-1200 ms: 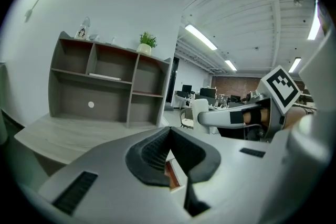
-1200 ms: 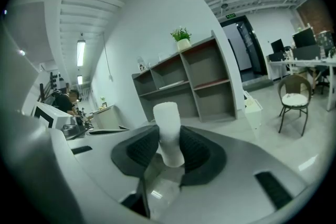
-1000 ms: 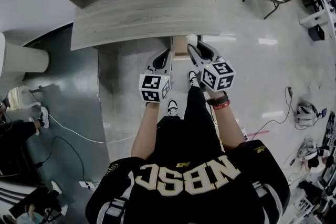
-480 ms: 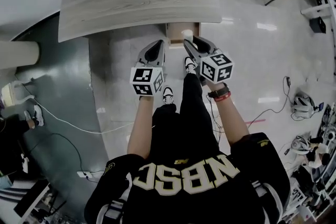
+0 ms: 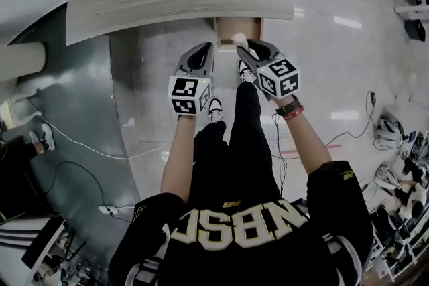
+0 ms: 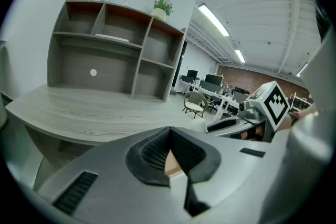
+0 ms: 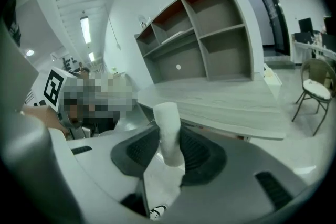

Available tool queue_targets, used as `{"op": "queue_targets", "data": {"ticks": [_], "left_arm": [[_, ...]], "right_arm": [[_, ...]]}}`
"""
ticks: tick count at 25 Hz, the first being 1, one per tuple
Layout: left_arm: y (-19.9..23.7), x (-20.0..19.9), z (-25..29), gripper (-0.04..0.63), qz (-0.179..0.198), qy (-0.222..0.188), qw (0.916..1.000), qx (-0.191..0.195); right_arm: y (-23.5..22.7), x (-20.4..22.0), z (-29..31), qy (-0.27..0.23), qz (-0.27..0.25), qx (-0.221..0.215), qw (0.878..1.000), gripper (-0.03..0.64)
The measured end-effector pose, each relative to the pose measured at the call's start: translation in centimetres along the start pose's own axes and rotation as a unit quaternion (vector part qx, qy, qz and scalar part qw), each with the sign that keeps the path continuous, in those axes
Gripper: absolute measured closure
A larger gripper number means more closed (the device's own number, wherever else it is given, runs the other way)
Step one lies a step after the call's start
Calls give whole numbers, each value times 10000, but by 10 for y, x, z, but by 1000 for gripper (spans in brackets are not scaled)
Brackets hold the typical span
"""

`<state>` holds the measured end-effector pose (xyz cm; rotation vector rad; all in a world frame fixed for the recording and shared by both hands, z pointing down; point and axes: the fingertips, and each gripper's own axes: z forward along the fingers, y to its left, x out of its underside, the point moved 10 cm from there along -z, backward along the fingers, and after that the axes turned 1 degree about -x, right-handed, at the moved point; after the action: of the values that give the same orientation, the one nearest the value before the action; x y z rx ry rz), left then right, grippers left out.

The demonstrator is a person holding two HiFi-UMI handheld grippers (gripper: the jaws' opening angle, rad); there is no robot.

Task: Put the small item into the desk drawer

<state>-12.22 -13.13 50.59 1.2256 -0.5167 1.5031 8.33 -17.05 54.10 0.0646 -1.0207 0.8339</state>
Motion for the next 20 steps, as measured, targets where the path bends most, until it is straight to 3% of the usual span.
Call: {"op": "queue_targets", "data": {"ticks": [7,20], "left_arm": [[5,23,23,583,-48,104,9999,-29],[15,67,63,583,-189,474,9987,-55]], "right_arm": [[-18,17,31,570,-700,-171,9958,483],[-55,53,91,1574,-1876,-317,9690,483]]}}
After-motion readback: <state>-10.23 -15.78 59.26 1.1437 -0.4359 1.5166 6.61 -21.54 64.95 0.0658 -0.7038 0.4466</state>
